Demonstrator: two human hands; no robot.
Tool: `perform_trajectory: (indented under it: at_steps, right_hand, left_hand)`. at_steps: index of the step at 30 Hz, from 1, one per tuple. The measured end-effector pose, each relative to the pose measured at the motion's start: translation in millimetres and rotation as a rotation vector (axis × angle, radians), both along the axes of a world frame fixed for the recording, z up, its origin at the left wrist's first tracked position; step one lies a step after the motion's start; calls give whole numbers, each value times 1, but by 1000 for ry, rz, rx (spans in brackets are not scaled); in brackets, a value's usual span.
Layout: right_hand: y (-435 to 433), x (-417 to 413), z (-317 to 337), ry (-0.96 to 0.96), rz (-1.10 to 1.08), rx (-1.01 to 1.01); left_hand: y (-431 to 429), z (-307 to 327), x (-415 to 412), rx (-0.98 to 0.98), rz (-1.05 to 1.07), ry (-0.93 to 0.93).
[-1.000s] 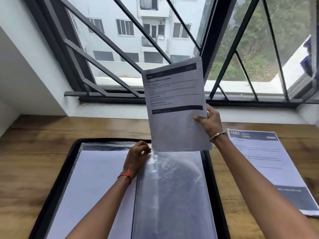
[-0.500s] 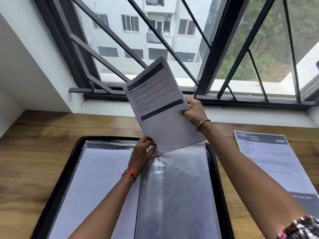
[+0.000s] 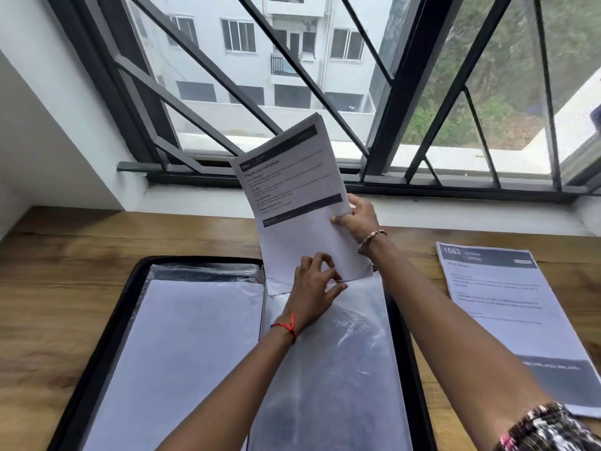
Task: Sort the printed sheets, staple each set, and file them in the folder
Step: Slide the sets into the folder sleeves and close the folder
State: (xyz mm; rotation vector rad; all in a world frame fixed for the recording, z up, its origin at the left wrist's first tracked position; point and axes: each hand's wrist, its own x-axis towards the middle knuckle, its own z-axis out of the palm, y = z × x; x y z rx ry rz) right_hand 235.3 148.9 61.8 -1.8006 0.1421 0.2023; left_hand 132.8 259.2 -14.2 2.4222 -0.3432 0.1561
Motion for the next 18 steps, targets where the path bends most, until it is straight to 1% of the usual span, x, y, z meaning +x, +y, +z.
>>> perform_trajectory:
  at_steps: [5, 13, 15, 18]
  right_hand:
    - [-3, -3, -3, 39, -53, 48]
    - [-17, -7, -11, 82, 8, 49]
    - [-27, -5, -18, 145, -13, -11]
    - [-38, -5, -24, 272, 2, -168]
  left_hand:
    - [-29, 5, -4, -42, 39, -3]
    - [-37, 9, 3, -140, 128, 28]
    - [-38, 10, 5, -133, 126, 34]
    - [-40, 9, 6, -112, 116, 46]
